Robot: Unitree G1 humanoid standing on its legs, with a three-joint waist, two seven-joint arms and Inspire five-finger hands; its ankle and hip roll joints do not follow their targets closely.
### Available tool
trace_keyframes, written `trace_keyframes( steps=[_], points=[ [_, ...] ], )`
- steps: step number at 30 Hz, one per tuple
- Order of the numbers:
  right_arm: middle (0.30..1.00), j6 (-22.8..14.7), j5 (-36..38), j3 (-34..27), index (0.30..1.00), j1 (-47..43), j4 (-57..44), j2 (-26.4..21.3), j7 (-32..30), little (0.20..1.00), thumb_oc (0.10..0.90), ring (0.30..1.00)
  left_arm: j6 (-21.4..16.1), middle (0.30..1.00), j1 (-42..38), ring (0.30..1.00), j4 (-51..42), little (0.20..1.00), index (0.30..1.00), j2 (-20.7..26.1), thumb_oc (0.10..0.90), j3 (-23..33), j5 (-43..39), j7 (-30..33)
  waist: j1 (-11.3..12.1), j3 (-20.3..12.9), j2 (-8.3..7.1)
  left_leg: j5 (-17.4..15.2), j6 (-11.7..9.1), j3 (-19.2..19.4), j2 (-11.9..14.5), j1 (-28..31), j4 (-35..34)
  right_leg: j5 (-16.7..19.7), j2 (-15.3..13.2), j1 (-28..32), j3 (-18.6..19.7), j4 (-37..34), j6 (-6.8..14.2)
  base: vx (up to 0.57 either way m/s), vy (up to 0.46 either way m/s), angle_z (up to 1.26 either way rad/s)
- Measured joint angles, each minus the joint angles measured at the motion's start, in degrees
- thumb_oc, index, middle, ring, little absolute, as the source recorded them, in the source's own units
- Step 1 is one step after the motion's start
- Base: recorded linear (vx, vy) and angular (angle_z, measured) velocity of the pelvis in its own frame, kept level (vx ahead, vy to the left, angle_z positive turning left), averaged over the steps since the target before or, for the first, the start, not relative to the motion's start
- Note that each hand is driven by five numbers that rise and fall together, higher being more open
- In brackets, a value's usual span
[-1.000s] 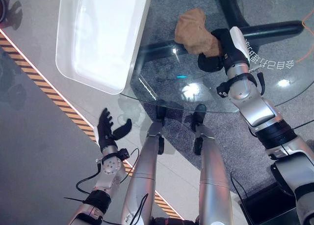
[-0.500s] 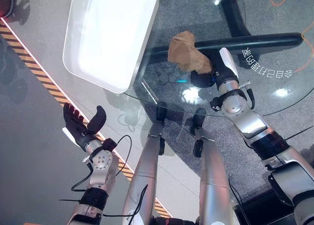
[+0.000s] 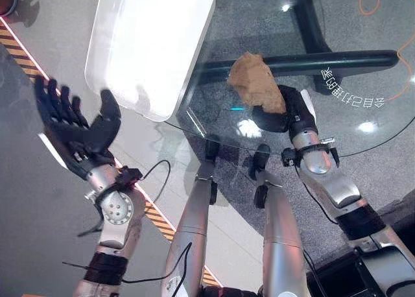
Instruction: Wipe the table with a cloth and put it in the basket.
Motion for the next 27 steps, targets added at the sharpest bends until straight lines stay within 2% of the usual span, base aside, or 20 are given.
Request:
trace_keyframes(
  steps=[2, 3, 5, 6, 10, 15, 21, 27],
  points=[
    [0.300, -2.0, 2.1, -0.3, 0.300, 1.8, -1.3, 0.9, 1.7, 0.200, 0.100, 0.300, -0.2, 0.900, 0.0, 0.900, -1.5, 0.900, 0.900, 0.2, 0.800, 0.0, 0.0, -2.4, -0.2, 0.0, -0.01, 0.0, 0.0, 0.0, 0.0, 0.6, 0.0, 0.0, 0.0, 0.6, 0.0, -0.1, 0.0, 0.00, 0.000, 0.00],
    [0.300, -4.4, 3.6, -0.5, 0.300, 3.4, -2.6, 1.6, 3.8, 0.200, 0.100, 0.300, -0.5, 0.900, 0.0, 0.900, -1.9, 0.900, 0.900, 0.2, 0.800, 0.0, -0.2, -6.1, -0.3, 0.0, -0.01, -0.1, 0.1, 0.0, 0.0, 1.0, -0.1, -0.1, -0.1, 0.9, 0.0, -0.1, 0.1, 0.00, 0.000, 0.00],
    [0.300, -6.7, 5.8, -1.0, 0.300, 4.5, -4.5, 2.0, 6.9, 0.200, 0.100, 0.300, -0.5, 0.900, 0.5, 0.900, -2.0, 0.900, 0.900, -0.1, 0.800, -0.3, -3.0, -13.1, -0.5, 0.0, -0.01, -0.2, 0.2, 0.0, -0.1, 1.3, -0.4, -0.2, -0.1, 1.1, 0.1, -0.1, 0.4, 0.00, 0.000, 0.00],
    [0.300, -7.3, 6.1, -1.1, 0.300, 4.7, -4.9, 2.2, 7.6, 0.200, 0.100, 0.300, -0.5, 0.900, 0.8, 0.900, -2.0, 0.900, 0.900, 0.0, 0.800, -0.5, -3.7, -14.6, -0.6, 0.0, -0.01, -0.2, 0.1, 0.0, -0.1, 1.4, -0.5, -0.3, -0.1, 1.1, 0.1, -0.1, 0.4, 0.00, 0.000, 0.00],
    [0.300, -11.5, 9.8, -2.4, 0.300, 5.4, -8.8, 3.7, 12.7, 0.200, 0.100, 0.300, -0.2, 0.900, 2.7, 0.900, -2.0, 0.900, 0.900, 0.0, 0.800, -1.0, -10.3, -24.5, -1.8, 0.0, -0.06, -0.3, 0.1, 0.3, 0.0, 1.6, -0.9, -0.3, -0.1, 1.1, 0.2, -0.2, 0.4, 0.00, 0.000, 0.00],
    [0.300, -14.8, 15.7, -5.8, 0.300, 5.9, -9.6, 5.4, 20.0, 0.200, 0.100, 0.300, 0.9, 0.900, 2.7, 0.900, -2.0, 0.900, 0.900, 0.0, 0.800, -0.9, -19.7, -34.3, -2.7, 0.0, -0.06, -0.1, 0.2, 0.7, 0.0, 1.7, -0.9, -0.1, 0.0, 1.1, 0.6, -0.3, 0.2, 0.00, -0.005, -0.02],
    [0.300, -17.1, 18.1, -6.0, 0.300, 6.2, -11.2, 5.7, 26.6, 0.200, 0.100, 0.300, 4.2, 0.900, 2.2, 0.900, -2.0, 0.900, 0.900, 0.0, 0.800, -2.4, -23.4, -41.6, -3.0, 0.1, -0.15, -0.3, 0.5, 1.9, 0.2, 3.4, -1.1, -0.1, 0.1, 2.2, 1.8, -0.3, 0.3, -0.01, -0.020, -0.07],
    [0.300, -17.1, 18.0, -6.0, 0.300, 6.6, -13.3, 3.9, 26.9, 0.200, 0.100, 0.300, 6.5, 0.900, 2.4, 0.900, -1.9, 0.900, 0.900, 0.7, 0.800, -3.2, -27.4, -47.2, -3.5, 0.1, -0.17, -0.7, 0.9, 2.4, 0.3, 3.9, -1.0, 0.2, 0.3, 2.9, 2.4, -1.3, 0.8, 0.00, 0.005, -0.02]
  ],
)
